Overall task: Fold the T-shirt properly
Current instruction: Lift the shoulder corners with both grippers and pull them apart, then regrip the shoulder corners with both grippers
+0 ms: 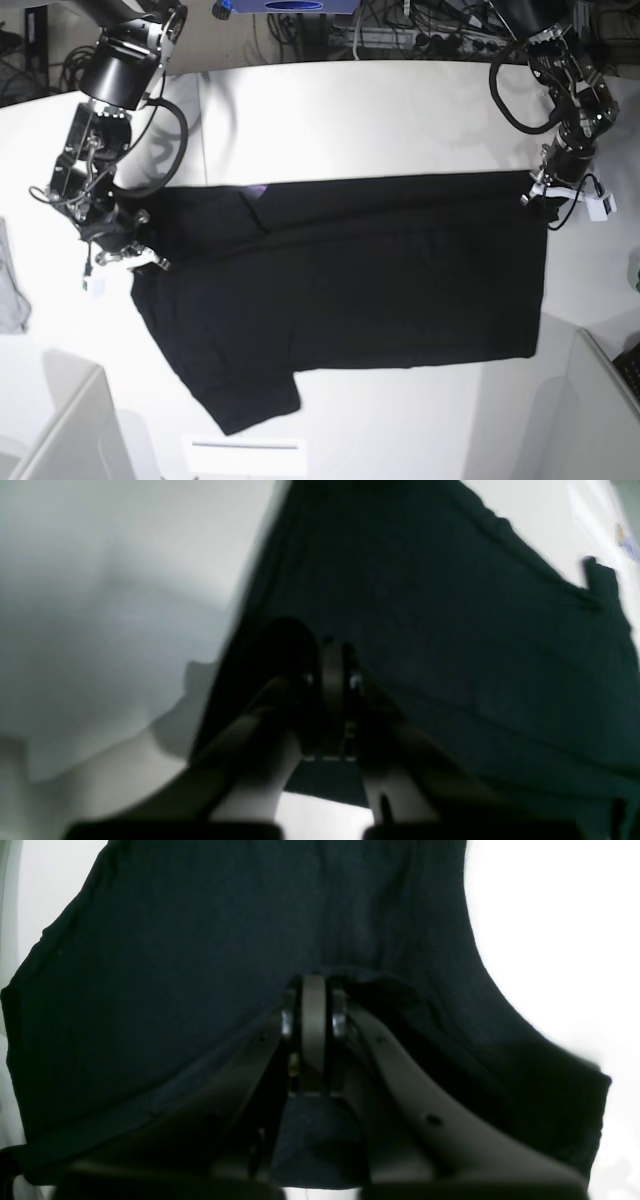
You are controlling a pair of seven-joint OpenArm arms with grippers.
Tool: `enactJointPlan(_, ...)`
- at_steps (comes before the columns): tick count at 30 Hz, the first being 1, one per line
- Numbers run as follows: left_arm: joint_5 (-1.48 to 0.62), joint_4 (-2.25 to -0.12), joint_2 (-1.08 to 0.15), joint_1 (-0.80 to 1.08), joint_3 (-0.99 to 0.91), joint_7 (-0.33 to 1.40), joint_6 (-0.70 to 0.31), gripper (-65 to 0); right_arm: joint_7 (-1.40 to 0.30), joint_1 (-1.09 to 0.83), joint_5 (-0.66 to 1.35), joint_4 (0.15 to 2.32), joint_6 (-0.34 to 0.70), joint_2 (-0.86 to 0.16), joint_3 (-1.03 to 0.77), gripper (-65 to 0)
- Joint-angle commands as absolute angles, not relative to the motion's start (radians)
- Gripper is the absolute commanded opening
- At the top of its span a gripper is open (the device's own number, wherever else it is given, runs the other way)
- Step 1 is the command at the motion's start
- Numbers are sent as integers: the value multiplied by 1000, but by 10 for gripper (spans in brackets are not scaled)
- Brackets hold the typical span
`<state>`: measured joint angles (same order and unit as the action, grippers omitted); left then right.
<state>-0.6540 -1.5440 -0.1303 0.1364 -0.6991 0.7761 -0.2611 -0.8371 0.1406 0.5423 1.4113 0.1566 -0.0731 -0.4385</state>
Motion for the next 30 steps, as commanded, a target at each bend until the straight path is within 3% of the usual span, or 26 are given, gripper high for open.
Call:
enactJointPlan(1,-656,-1557,-140,117,-702,753,-263,-650,-811,166,555,1426,162,-82,-440,-650)
enactJointPlan(15,-631,-1554,-143,81,-705,753,-260,-650,-817,166,555,1426,162,-82,-440,-650)
enactJointPlan(17,-631,-1554,-143,81,-710,753,-260,-650,-817,166,555,1426,162,-82,-441,-558)
enactJointPlan(20,-634,-1557,-143,81,-711,750,-260,-504,-814,166,556,1426,162,-82,-446,-402)
enactJointPlan(22,-636,-1563,-143,81,-711,748,-260,-413,-812,163,556,1431,162,-82,-447,-348)
enactJointPlan(26,-639,-1566,-143,71,-711,748,-260,-296,-812,160,556,1435,160,-85,-450,-347)
enactJointPlan(30,-641,-1603,-143,48,-743,750,-260,-285,-811,139,561,1474,160,-79,-538,-360)
